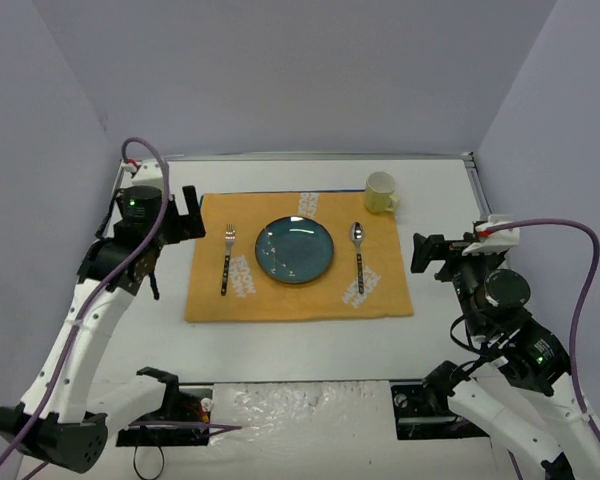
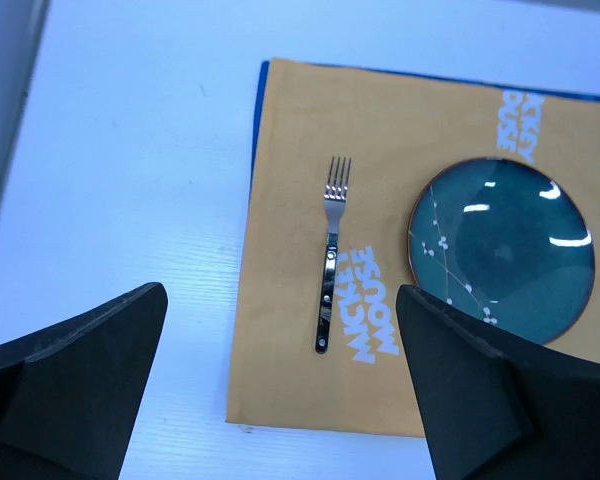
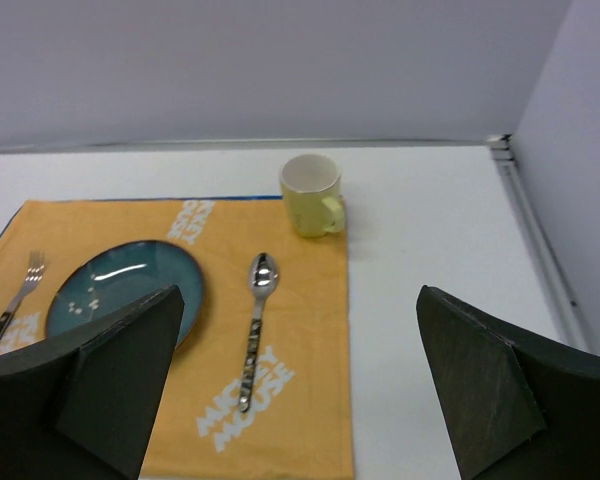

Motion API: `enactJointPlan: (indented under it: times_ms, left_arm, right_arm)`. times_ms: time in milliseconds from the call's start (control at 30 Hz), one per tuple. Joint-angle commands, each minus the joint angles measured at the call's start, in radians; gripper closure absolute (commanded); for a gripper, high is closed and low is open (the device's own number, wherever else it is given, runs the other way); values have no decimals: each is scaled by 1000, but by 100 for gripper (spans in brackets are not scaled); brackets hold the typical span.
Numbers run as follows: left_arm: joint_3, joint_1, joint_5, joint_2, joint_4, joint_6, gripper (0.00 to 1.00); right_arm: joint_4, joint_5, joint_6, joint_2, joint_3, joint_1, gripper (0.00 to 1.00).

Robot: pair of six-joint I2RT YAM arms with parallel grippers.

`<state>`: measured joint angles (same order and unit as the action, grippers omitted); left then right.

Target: Set the dinner table for one person

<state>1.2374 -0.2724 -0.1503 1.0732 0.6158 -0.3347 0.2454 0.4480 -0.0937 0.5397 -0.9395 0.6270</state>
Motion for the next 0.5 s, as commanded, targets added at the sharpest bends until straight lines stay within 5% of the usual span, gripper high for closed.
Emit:
enactJointPlan:
  times_ms: [0,233,467]
  left_arm:
    - [-33,10,-130,-196,108,21,3]
    - [-120,12,-231,-479,192,-15,3]
    - [-165,10,-265,-595,239,-40,3]
  right_arm:
    - [-21,181,81,-53,-18,-4,0]
    - [-24,286,110,-118,32,-2,0]
    - [-44,357,66,-133,79,-3,0]
